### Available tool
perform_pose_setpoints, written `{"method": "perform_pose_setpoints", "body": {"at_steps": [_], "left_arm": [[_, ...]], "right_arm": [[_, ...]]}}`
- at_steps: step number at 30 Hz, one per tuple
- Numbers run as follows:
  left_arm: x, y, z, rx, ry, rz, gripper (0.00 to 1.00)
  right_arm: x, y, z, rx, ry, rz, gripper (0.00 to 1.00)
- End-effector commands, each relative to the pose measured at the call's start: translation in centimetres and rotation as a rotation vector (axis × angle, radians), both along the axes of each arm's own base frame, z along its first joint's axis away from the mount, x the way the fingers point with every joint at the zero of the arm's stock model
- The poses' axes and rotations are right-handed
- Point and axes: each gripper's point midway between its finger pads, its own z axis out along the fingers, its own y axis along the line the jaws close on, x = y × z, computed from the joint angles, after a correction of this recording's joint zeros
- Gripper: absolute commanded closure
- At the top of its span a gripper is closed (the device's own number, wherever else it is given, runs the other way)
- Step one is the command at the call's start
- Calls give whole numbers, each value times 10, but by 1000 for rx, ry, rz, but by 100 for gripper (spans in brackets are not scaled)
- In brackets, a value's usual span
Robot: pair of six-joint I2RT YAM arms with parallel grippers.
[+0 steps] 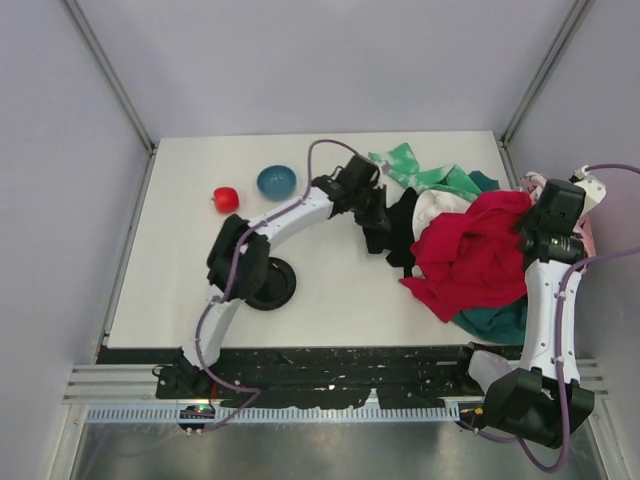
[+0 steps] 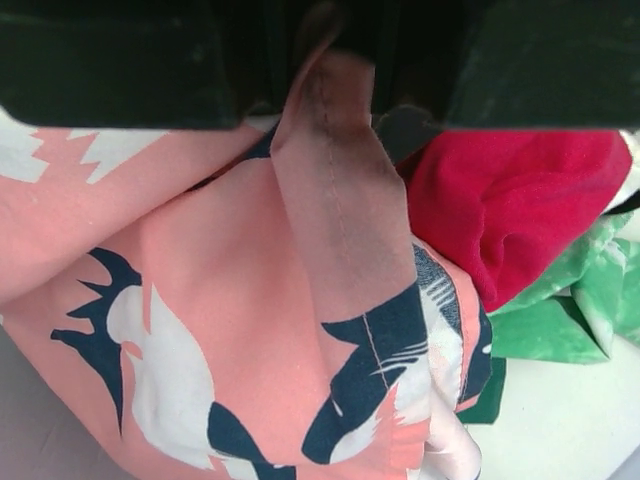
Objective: Pick out a specific cloth from the pile
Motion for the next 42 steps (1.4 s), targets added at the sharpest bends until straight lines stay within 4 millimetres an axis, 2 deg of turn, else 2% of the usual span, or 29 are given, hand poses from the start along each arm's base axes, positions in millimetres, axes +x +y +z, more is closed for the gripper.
{"method": "perform_pose_setpoints", "body": {"at_steps": [1, 2, 3, 4, 5, 6, 7, 10, 13, 14, 15, 16, 17, 18, 21, 22, 23, 27, 28, 29, 30, 34, 36, 38, 39, 42], "left_arm": [[35, 87, 206, -206, -360, 115, 100], [33, 103, 232, -223, -414, 122, 100], [26, 118, 262, -238, -479, 121, 100], [20, 131, 287, -244, -530, 122, 100], [11, 146, 315, -249, -591, 126, 100], [1, 160, 340, -249, -641, 130, 100], [-8, 174, 363, -245, -697, 139, 100], [-36, 216, 420, -223, -850, 199, 100], [-58, 266, 462, -174, -993, 325, 100], [-71, 284, 476, -165, -1045, 354, 100], [-74, 302, 481, -124, -1077, 413, 100], [-81, 316, 484, -93, -1103, 437, 100], [-85, 331, 484, -63, -1112, 492, 100], [-89, 347, 483, -32, -1122, 545, 100], [-96, 384, 472, 48, -1131, 677, 100], [-94, 395, 462, 86, -1118, 725, 100], [-96, 403, 453, 107, -1107, 753, 100], [-95, 433, 405, 227, -1016, 878, 100], [-93, 437, 388, 250, -989, 893, 100], [-92, 441, 374, 268, -970, 908, 100], [-90, 449, 356, 296, -936, 943, 100], [-85, 474, 297, 366, -813, 1066, 100], [-83, 486, 261, 410, -733, 1117, 100], [-88, 505, 237, 459, -666, 1206, 100], [-92, 514, 227, 489, -635, 1248, 100], [-108, 536, 211, 541, -579, 1365, 100]], "right_arm": [[3, 15, -30, 29, 50, 44, 94], [3, 19, -41, 12, 79, 39, 95], [0, 21, -64, 13, 143, 36, 94], [-1, 23, -75, -6, 184, 33, 95], [-3, 24, -98, 1, 264, 37, 95], [-7, 25, -108, 6, 310, 34, 95], [-8, 25, -127, 20, 380, 32, 95], [-9, 32, -159, 59, 472, 53, 95], [-6, 41, -180, 113, 515, 94, 94], [-4, 42, -182, 116, 513, 100, 89], [-2, 45, -182, 127, 505, 114, 85], [-3, 46, -184, 130, 504, 124, 76], [-1, 50, -180, 138, 480, 139, 73], [-1, 52, -179, 140, 471, 149, 64], [-1, 53, -159, 129, 402, 154, 33], [-4, 53, -149, 116, 377, 153, 14], [-7, 52, -142, 108, 363, 149, 6], [-16, 58, -107, 77, 263, 160, 5], [-18, 59, -90, 57, 205, 161, 5], [-20, 64, -85, 49, 190, 177, 5], [-23, 64, -68, 28, 139, 172, 5], [-34, 69, -37, -10, 49, 181, 5], [-38, 69, -27, -25, 20, 176, 5], [-42, 66, -24, -41, 6, 160, 5], [-43, 64, -22, -45, -4, 155, 5], [-43, 65, -22, -47, -20, 157, 5]]}}
